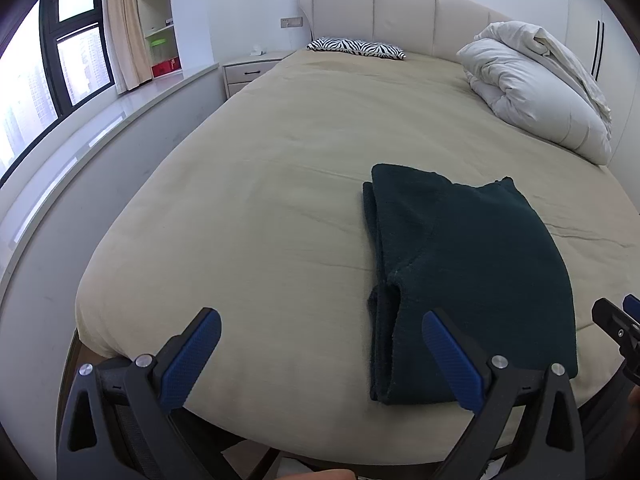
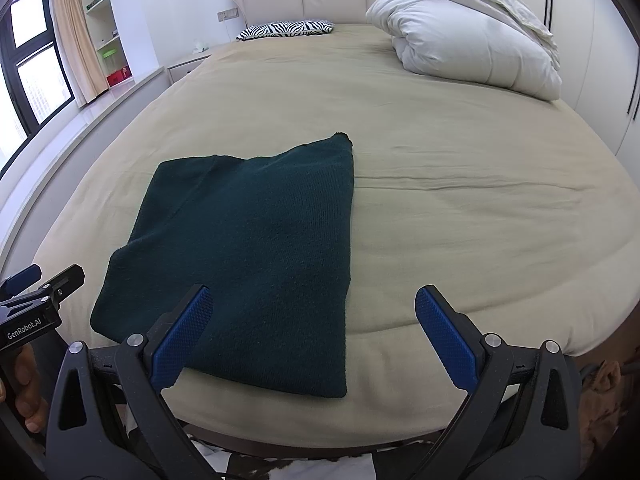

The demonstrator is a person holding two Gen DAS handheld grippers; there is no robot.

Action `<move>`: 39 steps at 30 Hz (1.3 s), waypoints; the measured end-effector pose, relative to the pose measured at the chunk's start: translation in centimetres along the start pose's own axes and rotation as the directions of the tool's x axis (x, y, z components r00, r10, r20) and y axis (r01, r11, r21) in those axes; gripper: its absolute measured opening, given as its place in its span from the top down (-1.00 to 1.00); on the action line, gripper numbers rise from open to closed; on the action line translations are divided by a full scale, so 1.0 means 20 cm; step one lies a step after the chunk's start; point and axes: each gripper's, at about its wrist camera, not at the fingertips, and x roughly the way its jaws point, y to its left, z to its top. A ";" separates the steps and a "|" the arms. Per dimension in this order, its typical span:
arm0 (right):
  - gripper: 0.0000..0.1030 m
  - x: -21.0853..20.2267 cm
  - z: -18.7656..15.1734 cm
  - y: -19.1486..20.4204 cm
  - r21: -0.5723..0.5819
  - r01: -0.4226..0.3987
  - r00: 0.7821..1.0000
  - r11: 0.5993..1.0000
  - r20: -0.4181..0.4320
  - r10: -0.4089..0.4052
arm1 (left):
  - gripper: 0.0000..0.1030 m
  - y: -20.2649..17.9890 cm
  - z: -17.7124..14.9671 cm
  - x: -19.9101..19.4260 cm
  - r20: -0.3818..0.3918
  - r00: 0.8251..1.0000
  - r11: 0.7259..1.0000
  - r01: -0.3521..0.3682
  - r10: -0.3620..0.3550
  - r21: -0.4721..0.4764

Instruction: Fold small clothes

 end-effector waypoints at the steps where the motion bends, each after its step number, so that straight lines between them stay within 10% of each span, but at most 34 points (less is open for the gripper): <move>1: -1.00 0.00 0.00 0.00 0.001 -0.001 1.000 1.000 -0.001 0.001 | -1.00 0.00 0.00 0.00 0.001 1.000 1.000 0.000 0.000 0.001; 39: -1.00 0.00 -0.02 0.04 0.019 -0.019 1.000 1.000 -0.009 0.019 | -1.00 -0.02 0.01 -0.01 -0.007 1.000 1.000 0.011 -0.011 0.010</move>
